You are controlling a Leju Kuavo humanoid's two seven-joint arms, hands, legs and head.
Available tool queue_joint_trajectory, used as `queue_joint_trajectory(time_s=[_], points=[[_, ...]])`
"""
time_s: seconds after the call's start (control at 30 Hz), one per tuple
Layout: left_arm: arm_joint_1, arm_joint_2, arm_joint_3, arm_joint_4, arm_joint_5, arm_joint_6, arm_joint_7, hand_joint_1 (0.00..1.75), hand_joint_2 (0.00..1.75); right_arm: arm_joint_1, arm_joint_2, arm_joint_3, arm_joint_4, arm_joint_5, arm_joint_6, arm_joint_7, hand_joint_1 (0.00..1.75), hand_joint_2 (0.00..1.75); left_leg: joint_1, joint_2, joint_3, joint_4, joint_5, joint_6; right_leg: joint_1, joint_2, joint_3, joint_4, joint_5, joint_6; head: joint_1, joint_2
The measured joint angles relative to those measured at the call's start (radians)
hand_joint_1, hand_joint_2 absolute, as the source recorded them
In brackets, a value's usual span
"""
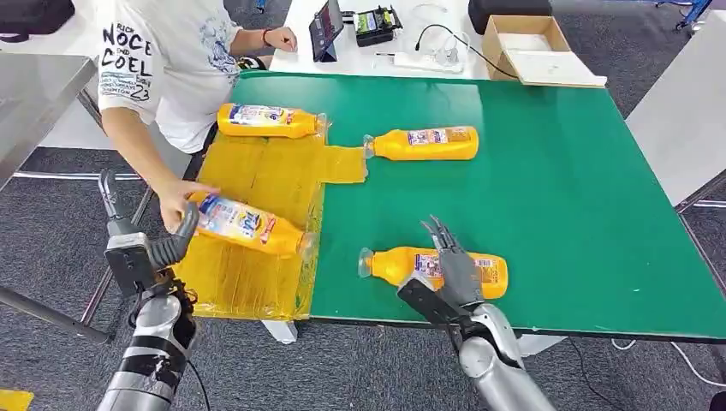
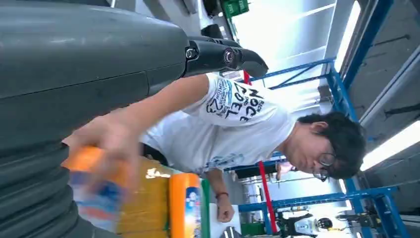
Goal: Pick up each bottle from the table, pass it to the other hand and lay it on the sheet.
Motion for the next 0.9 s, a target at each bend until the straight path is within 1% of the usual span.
queue_joint_trajectory(time_s=[0.17, 0.23, 0.33, 0.43, 0.7, 0.8, 0.9], points=[[0.030, 0.000, -0.003, -0.028, 0.002, -0.001, 0.000, 0.00, 1.75, 0.000, -0.041, -0.018, 0.002, 0.013, 0.003, 0.006, 0.00, 1.75, 0.000, 0.000, 0.000, 0.000, 0.000, 0.000, 0.000, 0.000, 0.000, 0.000, 0.000, 0.000, 0.000, 0.000], [0.034, 0.000, -0.006, -0.030, 0.007, -0.017, 0.000, 0.00, 1.75, -0.002, -0.050, -0.021, 0.003, 0.026, 0.023, 0.018, 0.00, 1.75, 0.001, 0.000, 0.000, 0.000, 0.000, 0.000, 0.000, 0.000, 0.000, 0.000, 0.000, 0.000, 0.000, 0.000], [0.039, 0.000, -0.008, -0.030, 0.004, -0.055, 0.000, 0.00, 1.75, -0.009, -0.072, -0.022, 0.006, 0.041, 0.099, 0.032, 0.00, 1.75, 0.000, 0.000, 0.000, 0.000, 0.000, 0.000, 0.000, 0.000, 0.000, 0.000, 0.000, 0.000, 0.000, 0.000], [0.043, 0.000, -0.017, -0.030, -0.019, -0.058, 0.000, 0.00, 1.75, -0.034, -0.102, -0.017, 0.013, 0.045, 0.182, 0.037, 0.00, 1.75, 0.000, 0.000, 0.000, 0.000, 0.000, 0.000, 0.000, 0.000, 0.000, 0.000, 0.000, 0.000, -0.001, 0.000], [0.050, 0.000, -0.029, -0.030, -0.021, -0.062, 0.000, 0.00, 1.75, -0.065, -0.140, -0.010, 0.031, 0.039, 0.206, 0.042, 0.00, 1.75, 0.000, 0.000, 0.000, 0.000, 0.000, 0.000, 0.000, 0.000, 0.000, 0.000, 0.000, 0.000, -0.001, 0.000], [0.051, 0.000, -0.032, -0.030, -0.017, -0.085, 0.000, 0.00, 1.75, -0.084, -0.154, -0.005, 0.037, 0.023, 0.257, 0.042, 0.00, 1.75, 0.000, 0.000, 0.000, 0.000, 0.000, 0.000, 0.000, 0.000, 0.000, 0.000, 0.000, 0.000, -0.001, 0.000], [0.053, 0.000, -0.035, -0.029, -0.020, -0.105, 0.000, 0.00, 1.75, -0.123, -0.176, 0.003, 0.058, 0.001, 0.337, 0.042, 0.00, 1.75, 0.000, 0.000, 0.000, 0.000, 0.000, 0.000, 0.000, 0.000, 0.000, 0.000, 0.000, 0.000, -0.001, 0.000]])
